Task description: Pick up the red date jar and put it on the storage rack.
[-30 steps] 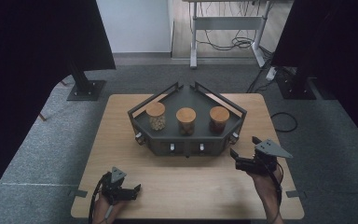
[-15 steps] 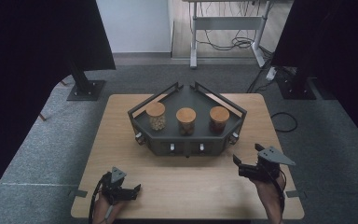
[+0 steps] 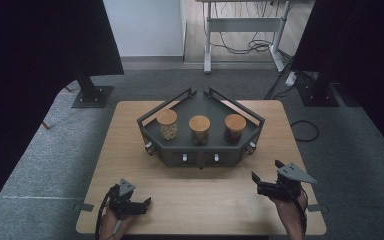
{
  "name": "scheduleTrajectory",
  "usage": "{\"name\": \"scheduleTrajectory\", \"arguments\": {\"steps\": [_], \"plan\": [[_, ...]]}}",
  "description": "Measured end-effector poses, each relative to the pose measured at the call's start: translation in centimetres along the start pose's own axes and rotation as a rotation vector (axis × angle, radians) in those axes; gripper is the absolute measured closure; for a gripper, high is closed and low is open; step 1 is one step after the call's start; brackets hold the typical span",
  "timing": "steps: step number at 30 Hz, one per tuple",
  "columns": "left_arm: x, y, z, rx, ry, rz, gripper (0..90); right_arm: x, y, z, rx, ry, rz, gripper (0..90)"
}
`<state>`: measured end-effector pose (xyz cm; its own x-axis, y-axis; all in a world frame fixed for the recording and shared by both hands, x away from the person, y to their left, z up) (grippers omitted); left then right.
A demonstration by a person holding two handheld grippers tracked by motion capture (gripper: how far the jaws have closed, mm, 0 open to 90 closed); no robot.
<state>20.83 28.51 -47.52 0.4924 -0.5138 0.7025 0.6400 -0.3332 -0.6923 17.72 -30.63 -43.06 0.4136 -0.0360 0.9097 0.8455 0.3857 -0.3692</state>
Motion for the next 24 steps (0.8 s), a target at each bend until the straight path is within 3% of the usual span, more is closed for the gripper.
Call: {"name": "scheduleTrajectory", "arguments": {"steps": [24], "plan": [[0.0, 0.0, 0.0, 0.001, -0.001, 0.000, 0.0, -2.8, 1.0, -0.4, -0.069, 0.012, 0.061, 3.6]]}}
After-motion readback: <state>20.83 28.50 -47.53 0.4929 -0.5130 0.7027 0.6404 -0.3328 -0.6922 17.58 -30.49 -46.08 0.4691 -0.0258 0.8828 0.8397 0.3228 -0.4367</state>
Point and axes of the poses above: each handheld gripper's, and its own axes: y roughly forward along the jaws, x roughly out of its top, z roughly to its left, the point moved 2 cm from there along y, roughly forward along the jaws, and after that the axes turned 12 degrees about y, right-handed, at the moved point
